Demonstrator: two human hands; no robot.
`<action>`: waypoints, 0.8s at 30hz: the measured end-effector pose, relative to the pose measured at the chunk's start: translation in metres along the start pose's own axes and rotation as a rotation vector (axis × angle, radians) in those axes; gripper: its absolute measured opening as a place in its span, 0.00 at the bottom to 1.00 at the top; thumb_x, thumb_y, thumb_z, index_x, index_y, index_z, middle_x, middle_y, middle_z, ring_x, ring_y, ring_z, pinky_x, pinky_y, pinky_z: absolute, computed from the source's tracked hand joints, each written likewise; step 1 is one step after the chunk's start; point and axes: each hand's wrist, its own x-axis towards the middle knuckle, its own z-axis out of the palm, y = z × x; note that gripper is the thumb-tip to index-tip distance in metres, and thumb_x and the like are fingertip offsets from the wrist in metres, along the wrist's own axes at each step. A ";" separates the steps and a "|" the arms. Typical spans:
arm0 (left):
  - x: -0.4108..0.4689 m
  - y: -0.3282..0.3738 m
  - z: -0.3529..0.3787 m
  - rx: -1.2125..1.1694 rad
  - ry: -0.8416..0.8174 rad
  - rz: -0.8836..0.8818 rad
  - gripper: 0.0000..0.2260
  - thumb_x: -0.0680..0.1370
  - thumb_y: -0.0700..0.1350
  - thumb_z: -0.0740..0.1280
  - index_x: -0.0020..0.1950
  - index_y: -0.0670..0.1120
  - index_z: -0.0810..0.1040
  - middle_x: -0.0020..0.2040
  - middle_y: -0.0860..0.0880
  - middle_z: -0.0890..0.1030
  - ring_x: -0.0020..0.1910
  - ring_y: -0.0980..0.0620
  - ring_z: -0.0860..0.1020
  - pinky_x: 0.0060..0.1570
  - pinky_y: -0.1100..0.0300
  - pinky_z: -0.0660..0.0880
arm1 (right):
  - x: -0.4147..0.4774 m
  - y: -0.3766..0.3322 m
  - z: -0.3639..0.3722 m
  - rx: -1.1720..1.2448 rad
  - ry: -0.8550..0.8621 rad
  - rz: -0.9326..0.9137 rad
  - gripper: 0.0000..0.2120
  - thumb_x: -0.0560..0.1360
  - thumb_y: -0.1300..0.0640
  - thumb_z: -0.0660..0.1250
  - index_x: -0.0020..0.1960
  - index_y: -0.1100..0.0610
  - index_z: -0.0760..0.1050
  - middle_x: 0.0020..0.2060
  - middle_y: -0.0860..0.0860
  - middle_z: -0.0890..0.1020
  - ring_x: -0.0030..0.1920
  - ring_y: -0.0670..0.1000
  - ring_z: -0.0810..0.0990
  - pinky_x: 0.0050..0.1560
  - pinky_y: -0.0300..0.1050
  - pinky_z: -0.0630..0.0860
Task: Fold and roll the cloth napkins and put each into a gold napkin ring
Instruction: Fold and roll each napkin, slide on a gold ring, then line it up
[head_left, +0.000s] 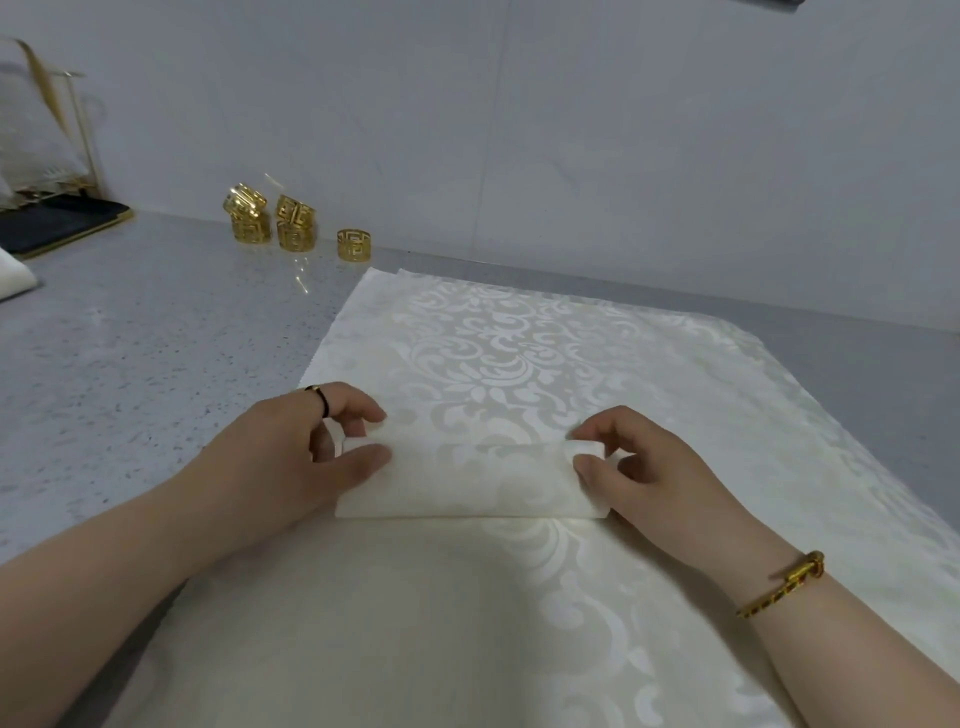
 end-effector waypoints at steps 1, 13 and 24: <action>0.000 0.001 0.001 0.049 0.031 0.024 0.12 0.71 0.48 0.70 0.41 0.63 0.69 0.39 0.63 0.76 0.40 0.67 0.72 0.35 0.74 0.67 | 0.000 0.000 0.000 -0.064 0.001 -0.022 0.09 0.73 0.56 0.65 0.44 0.42 0.69 0.42 0.44 0.75 0.31 0.42 0.72 0.34 0.29 0.68; -0.002 -0.002 -0.003 0.446 -0.244 0.185 0.33 0.50 0.72 0.44 0.55 0.72 0.55 0.47 0.78 0.52 0.54 0.72 0.57 0.52 0.78 0.55 | -0.005 -0.001 -0.003 -0.455 -0.177 -0.309 0.25 0.66 0.43 0.64 0.63 0.48 0.70 0.54 0.36 0.68 0.56 0.40 0.69 0.54 0.22 0.60; -0.007 -0.002 -0.022 0.019 -0.187 0.092 0.26 0.46 0.75 0.62 0.43 0.81 0.67 0.43 0.73 0.77 0.47 0.70 0.74 0.42 0.70 0.69 | -0.014 -0.016 -0.010 -0.116 -0.176 -0.268 0.12 0.62 0.42 0.61 0.43 0.43 0.76 0.39 0.39 0.80 0.39 0.42 0.76 0.41 0.29 0.70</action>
